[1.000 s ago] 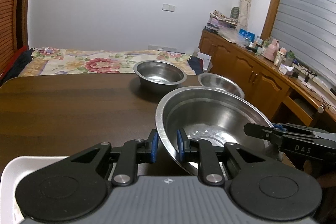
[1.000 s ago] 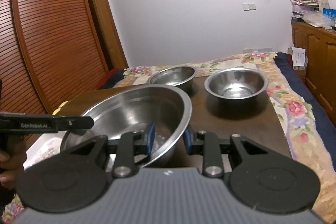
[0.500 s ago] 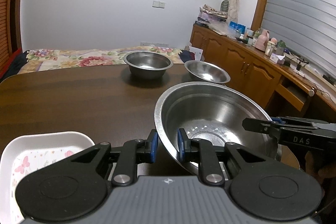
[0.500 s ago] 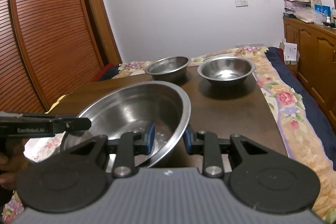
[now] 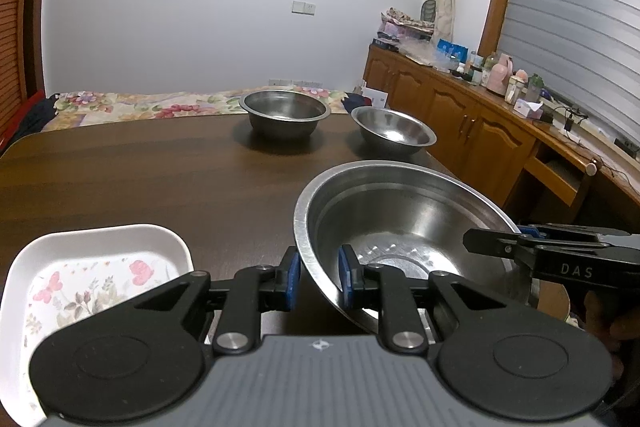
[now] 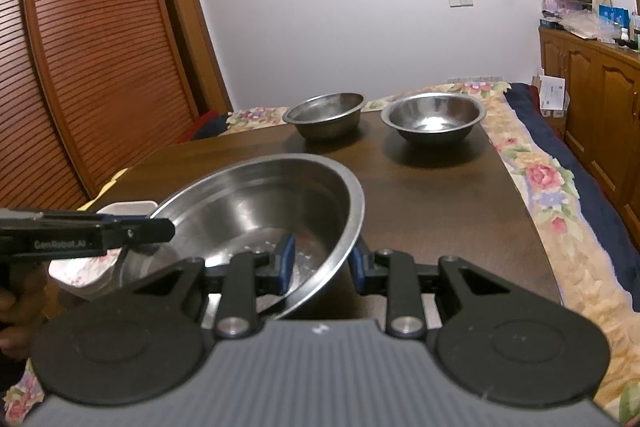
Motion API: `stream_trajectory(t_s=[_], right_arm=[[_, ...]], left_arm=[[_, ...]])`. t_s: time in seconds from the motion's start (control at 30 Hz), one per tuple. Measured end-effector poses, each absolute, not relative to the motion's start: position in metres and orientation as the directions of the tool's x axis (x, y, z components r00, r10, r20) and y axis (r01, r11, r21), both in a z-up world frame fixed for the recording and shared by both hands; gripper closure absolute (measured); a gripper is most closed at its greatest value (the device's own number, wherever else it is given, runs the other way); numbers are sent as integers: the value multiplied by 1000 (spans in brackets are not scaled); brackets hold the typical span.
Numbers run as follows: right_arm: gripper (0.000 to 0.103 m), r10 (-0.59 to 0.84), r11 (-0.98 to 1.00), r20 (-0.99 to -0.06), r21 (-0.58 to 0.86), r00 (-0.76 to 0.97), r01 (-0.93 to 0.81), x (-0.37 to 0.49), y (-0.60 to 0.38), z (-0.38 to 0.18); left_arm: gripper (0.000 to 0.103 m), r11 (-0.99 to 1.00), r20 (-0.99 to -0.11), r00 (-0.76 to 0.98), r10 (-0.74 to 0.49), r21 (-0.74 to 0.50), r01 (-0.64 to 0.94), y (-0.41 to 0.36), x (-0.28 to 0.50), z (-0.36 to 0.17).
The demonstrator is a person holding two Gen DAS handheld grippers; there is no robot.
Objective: Organize plates and bowls
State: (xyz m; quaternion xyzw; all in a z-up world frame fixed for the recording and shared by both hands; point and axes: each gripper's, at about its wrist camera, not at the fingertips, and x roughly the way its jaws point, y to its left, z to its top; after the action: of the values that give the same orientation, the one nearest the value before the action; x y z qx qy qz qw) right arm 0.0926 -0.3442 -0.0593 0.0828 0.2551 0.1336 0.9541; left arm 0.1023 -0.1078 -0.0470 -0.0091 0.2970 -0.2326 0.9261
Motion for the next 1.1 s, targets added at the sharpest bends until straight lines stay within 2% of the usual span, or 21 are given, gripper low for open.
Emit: stream_trajectory(t_s=[0.63,0.67,0.73,0.8,1.1], right_arm=[[72,315,942,-479,261,819,-210,98,-348,-71],[72,310,944,-480,259,821,-206,99,-348,-71],[66,305,946,-492,259,816,-197,101,-350,-71],[65,300,947,-498,259,813,-191,100,-353,-69],[64,248,968,-468,158,848,-196,105,-367,-32]], left_arm=[[80,897,-564,713,-417,-126,424,-121,104,-55],[79,898,-564,715,-414,-125,422,-120,103,-56],[68,901,-565,718,-408,-120,417,-118,103,-56],[62,900,-559,719,-412,-126,418,-116,103,-55],[56,913,-527,755,-390,-118,390,-99,114,-32]])
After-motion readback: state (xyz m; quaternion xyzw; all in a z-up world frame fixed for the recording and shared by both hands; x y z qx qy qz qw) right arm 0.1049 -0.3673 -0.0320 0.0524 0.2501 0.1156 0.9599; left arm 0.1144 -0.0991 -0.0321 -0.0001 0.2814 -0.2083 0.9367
